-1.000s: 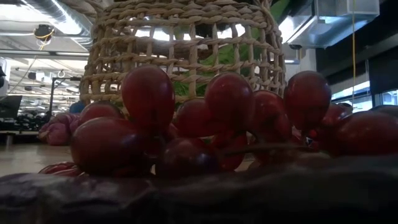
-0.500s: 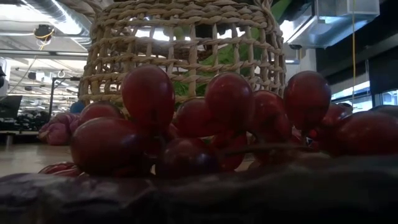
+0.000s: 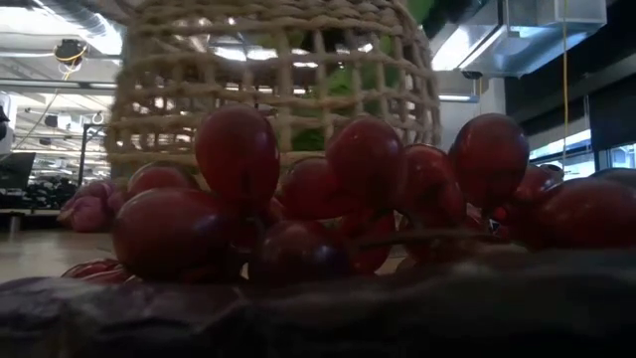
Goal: Build produce basket
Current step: Put the green grapes into the brown basket
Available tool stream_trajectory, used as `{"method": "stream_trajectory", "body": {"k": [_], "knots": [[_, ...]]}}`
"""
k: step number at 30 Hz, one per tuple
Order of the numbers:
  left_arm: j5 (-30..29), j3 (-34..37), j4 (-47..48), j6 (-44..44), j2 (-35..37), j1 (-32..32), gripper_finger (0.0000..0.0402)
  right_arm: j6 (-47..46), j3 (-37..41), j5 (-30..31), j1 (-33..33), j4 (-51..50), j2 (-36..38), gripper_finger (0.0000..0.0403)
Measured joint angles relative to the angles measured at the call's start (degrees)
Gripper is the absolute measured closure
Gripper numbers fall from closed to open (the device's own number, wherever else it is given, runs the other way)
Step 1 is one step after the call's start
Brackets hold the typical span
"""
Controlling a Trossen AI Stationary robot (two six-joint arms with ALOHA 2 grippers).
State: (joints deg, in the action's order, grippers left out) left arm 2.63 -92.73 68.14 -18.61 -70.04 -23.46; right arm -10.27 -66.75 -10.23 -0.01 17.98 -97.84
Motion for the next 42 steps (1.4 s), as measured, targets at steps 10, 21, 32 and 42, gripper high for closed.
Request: {"method": "stream_trajectory", "body": {"k": [10,21,32,42], "knots": [[0.0,0.0,0.0,0.0,0.0,0.0,0.0230,10.7,-16.8,7.6,0.3,-27.8,0.0,0.0331],[0.0,0.0,0.4,-1.5,0.0,0.0,0.0230,4.9,-41.4,16.5,4.2,-60.9,-1.5,0.0349],[0.1,0.0,0.4,-1.6,0.0,0.0,0.0230,6.0,-68.4,23.6,6.3,-87.4,-11.5,0.0351],[4.9,0.0,0.5,-1.5,0.0,0.0,0.0230,6.8,-66.3,14.5,5.9,-87.0,-17.0,0.0351]]}}
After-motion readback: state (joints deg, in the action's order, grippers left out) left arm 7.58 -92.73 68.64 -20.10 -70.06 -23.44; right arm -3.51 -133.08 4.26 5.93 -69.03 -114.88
